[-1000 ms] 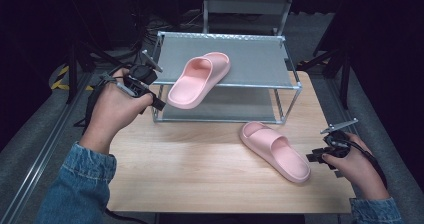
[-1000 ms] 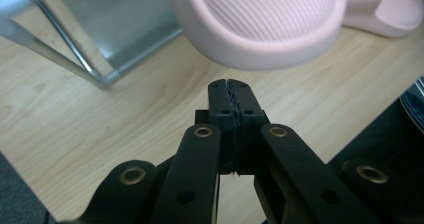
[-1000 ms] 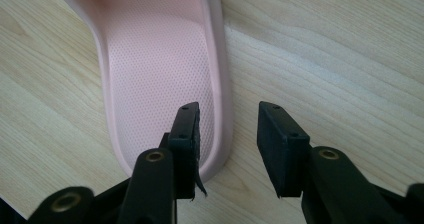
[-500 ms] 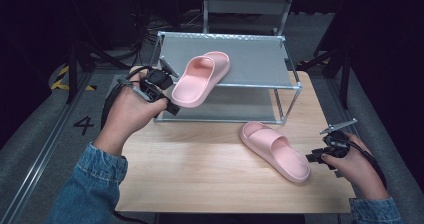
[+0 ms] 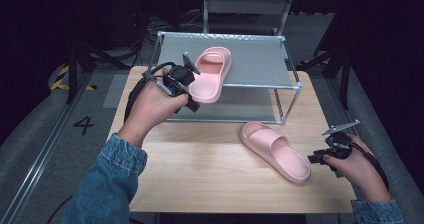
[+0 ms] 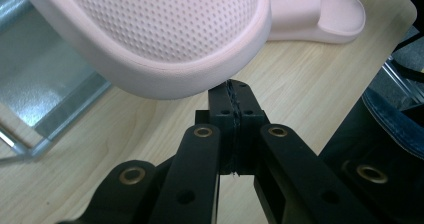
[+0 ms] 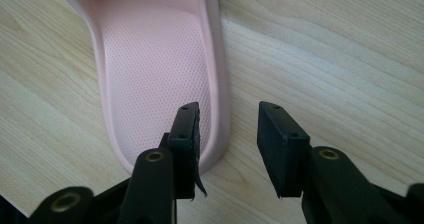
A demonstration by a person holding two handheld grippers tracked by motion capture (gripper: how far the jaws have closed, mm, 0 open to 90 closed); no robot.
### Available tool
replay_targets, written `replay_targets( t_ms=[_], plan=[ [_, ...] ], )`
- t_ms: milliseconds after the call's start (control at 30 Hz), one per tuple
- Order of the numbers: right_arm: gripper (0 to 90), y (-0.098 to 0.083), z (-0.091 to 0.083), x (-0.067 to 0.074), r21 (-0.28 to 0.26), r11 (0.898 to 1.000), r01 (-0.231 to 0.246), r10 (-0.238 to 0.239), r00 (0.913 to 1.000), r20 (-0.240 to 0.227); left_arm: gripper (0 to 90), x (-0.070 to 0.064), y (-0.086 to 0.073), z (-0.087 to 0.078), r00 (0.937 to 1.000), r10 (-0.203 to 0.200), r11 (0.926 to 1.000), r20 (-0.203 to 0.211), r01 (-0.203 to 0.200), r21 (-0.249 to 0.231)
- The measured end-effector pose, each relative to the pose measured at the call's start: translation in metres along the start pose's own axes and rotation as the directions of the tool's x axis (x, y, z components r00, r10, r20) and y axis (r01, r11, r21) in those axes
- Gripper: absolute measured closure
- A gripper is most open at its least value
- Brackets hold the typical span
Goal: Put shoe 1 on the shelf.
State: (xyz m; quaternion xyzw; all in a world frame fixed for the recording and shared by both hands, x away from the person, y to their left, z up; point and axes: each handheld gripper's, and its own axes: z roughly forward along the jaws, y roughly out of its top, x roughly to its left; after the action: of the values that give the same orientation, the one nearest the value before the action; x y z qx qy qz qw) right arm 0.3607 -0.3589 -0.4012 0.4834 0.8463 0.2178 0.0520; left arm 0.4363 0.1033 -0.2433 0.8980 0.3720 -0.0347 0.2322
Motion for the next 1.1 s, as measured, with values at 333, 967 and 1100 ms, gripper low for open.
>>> replay_targets(
  t_ms=[333, 967, 1100],
  plan=[
    [62.2, -0.004, -0.003, -0.002, -0.004, 1.0, -0.009, 0.009, 1.0, 0.003, 89.6, 0.001, 0.029, 0.019, 0.9995, -0.005, 1.0, 0.031, 0.005, -0.001],
    [62.2, -0.011, -0.006, -0.005, -0.007, 1.0, -0.025, 0.025, 0.9997, 0.01, 88.6, 0.015, 0.062, 0.033, 0.9996, -0.027, 0.9981, 0.009, 0.028, -0.055],
    [62.2, -0.013, -0.007, -0.005, -0.007, 0.999, -0.033, 0.033, 0.9994, 0.013, 88.4, 0.021, 0.068, 0.036, 0.9991, -0.037, 0.9976, 0.022, 0.039, -0.058]
  ],
)
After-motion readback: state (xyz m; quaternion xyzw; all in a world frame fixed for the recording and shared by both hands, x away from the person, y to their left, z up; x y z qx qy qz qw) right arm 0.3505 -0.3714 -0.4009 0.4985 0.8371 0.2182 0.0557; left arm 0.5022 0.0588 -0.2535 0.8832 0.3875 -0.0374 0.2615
